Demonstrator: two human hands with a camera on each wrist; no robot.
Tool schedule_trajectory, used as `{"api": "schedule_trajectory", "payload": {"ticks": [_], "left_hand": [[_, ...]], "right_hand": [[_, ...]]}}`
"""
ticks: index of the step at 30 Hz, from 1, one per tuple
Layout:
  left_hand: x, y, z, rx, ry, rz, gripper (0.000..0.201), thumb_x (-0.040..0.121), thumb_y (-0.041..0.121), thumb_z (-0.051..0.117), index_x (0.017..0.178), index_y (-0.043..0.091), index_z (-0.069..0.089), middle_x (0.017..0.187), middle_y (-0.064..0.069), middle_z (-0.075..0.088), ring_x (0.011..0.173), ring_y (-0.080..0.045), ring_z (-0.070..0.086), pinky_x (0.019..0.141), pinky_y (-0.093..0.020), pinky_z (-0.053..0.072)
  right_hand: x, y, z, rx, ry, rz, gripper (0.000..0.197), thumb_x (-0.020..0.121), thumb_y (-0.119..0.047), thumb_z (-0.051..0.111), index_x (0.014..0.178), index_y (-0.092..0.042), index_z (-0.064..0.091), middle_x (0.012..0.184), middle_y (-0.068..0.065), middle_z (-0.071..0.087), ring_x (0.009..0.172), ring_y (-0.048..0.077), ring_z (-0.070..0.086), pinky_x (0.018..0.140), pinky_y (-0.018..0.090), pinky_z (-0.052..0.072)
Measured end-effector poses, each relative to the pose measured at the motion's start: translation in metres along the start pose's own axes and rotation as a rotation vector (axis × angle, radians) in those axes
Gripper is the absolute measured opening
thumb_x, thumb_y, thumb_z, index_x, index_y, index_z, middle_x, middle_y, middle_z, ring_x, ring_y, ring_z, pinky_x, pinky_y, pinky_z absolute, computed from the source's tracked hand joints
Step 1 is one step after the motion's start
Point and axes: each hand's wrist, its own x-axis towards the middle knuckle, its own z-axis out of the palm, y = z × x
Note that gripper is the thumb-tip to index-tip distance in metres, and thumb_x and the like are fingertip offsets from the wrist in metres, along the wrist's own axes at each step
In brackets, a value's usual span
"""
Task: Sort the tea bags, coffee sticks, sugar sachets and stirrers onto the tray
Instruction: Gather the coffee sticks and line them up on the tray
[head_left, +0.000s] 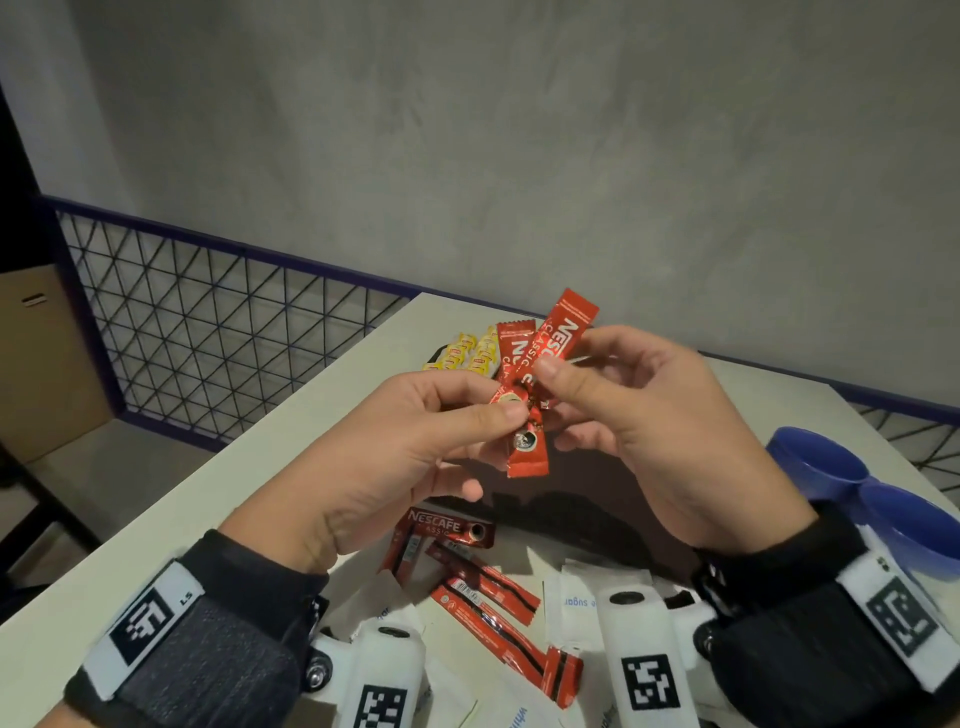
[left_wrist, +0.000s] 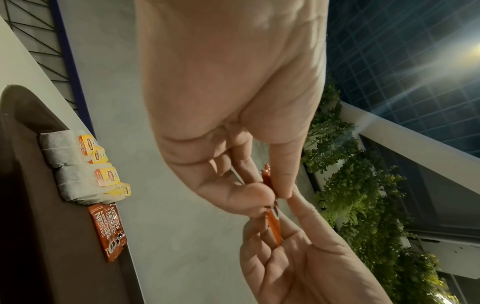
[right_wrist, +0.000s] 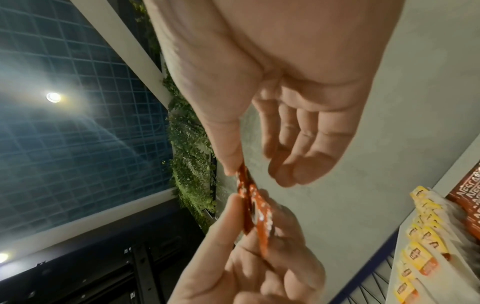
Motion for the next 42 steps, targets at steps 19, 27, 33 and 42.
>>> {"api": "schedule_trajectory", "payload": {"ticks": [19,27,33,42], "left_hand": [[0.002,-0.001,-0.002,-0.139,0.093,0.017,0.037,0.086,0.025,0.074,0.116,0.004,0.072,0.102,-0.017,0.077,0.076,-0.019,0.073,0.059,-0.021,0.06],[0.002,0.006,-0.005,-0.201,0.135,0.03,0.045,0.085,0.036,0.074,0.117,0.004,0.072,0.105,-0.017,0.078,0.08,-0.018,0.075,0.072,-0.026,0.065],[0.002,0.008,-0.011,-0.17,0.187,0.005,0.029,0.092,0.034,0.071,0.106,0.009,0.075,0.097,-0.016,0.079,0.074,-0.017,0.074,0.068,-0.025,0.064],[0.004,0.009,-0.014,-0.254,0.298,0.038,0.017,0.095,0.018,0.069,0.107,0.007,0.071,0.094,-0.015,0.08,0.071,-0.016,0.076,0.07,-0.027,0.063]], "right_hand": [[-0.012,-0.003,0.008,-0.547,-0.21,-0.187,0.026,0.098,-0.039,0.061,0.12,-0.033,0.073,0.103,-0.018,0.074,0.096,0.0,0.068,0.074,0.017,0.053],[-0.014,0.009,0.023,-0.539,0.015,-0.264,0.017,0.093,-0.032,0.072,0.107,-0.04,0.073,0.091,-0.017,0.074,0.08,0.013,0.071,0.069,0.042,0.062],[-0.016,0.003,0.021,-0.545,-0.064,-0.14,0.029,0.101,-0.022,0.059,0.123,-0.036,0.071,0.076,-0.013,0.073,0.067,0.01,0.07,0.062,0.025,0.061],[0.038,-0.007,-0.017,-0.494,-0.005,0.037,0.018,0.1,0.0,0.055,0.105,-0.008,0.071,0.077,0.017,0.069,0.06,0.025,0.068,0.066,0.041,0.063]]}}
